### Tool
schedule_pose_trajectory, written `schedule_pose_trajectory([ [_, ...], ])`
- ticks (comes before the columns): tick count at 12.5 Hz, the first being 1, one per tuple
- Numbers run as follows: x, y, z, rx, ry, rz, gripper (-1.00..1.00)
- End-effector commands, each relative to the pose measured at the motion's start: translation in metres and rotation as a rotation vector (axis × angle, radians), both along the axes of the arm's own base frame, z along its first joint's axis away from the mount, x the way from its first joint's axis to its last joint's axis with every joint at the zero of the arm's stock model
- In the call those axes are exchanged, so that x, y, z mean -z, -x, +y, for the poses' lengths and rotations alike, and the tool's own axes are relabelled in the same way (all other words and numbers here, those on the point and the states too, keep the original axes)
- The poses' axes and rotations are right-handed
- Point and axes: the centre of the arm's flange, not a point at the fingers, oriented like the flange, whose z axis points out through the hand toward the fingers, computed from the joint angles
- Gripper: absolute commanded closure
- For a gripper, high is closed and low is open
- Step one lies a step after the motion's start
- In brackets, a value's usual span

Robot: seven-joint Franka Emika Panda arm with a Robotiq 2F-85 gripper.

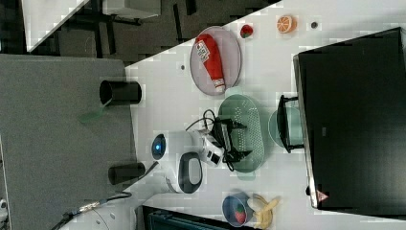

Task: Drag strainer right to left.

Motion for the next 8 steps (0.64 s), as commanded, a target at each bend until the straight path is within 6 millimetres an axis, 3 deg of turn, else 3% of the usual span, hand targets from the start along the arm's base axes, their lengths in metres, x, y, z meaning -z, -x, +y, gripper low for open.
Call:
schedule_pose_trajectory([
  [1,-0.015,-0.006,0.025,0.068,-0.017,-0.052,-1.0],
  [8,-0.016,-0.004,0.075,0.097,-0.031,-0.06,-1.0],
])
